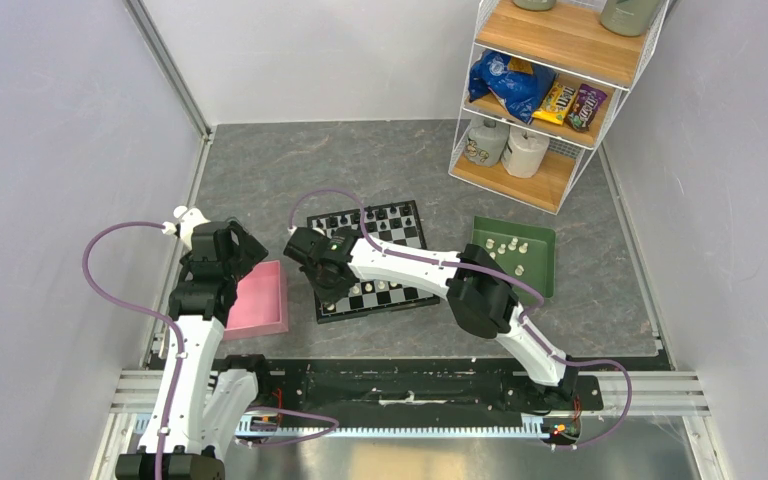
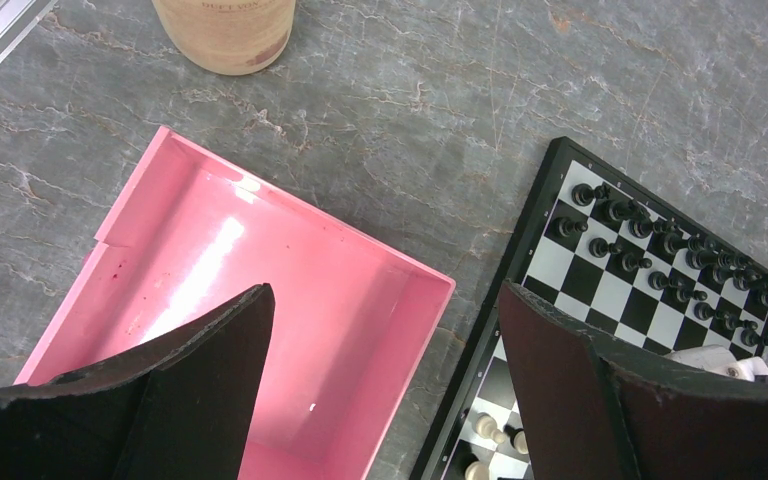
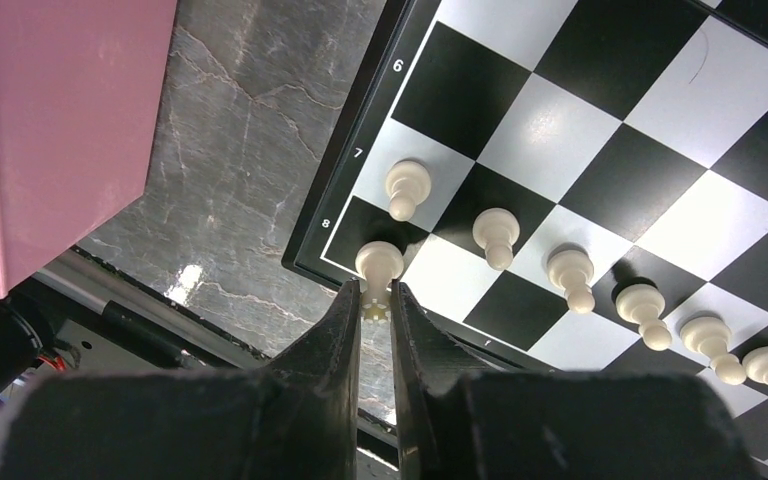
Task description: Set up the chess pieces on the board
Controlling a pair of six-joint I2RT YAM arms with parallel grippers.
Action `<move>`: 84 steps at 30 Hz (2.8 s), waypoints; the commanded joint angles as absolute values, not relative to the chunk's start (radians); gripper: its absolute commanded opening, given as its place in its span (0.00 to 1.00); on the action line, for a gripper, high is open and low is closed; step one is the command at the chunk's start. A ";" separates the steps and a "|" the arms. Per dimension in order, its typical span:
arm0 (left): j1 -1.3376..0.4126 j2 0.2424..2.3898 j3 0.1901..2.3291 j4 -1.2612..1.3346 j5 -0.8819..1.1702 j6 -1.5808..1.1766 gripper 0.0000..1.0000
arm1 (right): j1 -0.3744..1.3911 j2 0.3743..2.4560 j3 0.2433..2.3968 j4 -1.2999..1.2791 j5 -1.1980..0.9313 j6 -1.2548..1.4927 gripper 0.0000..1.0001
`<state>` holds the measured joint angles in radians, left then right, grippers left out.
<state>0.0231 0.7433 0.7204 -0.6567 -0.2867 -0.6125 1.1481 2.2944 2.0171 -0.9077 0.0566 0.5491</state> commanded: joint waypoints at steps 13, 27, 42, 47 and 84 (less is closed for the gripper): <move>0.026 0.731 0.729 -0.641 -0.296 -0.634 0.90 | 1.154 2.327 2.070 -0.917 0.036 0.530 0.24; 0.026 0.754 0.732 -0.635 -0.282 -0.627 0.89 | 1.139 2.273 2.112 -0.946 0.019 0.512 0.37; 0.027 0.744 0.744 -0.648 -0.268 -0.587 0.89 | 1.028 1.847 1.727 -0.837 0.181 0.569 0.47; 0.027 0.734 0.737 -0.660 -0.267 -0.588 0.89 | 0.885 1.671 1.543 -0.813 0.241 0.601 0.48; 0.026 0.755 0.733 -0.640 -0.244 -0.587 0.89 | 0.006 1.628 1.180 -0.734 0.030 0.491 0.47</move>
<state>0.0231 0.7563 0.7204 -0.6567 -0.2527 -0.6106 0.0139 1.5955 1.1843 -0.7700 0.0601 0.5041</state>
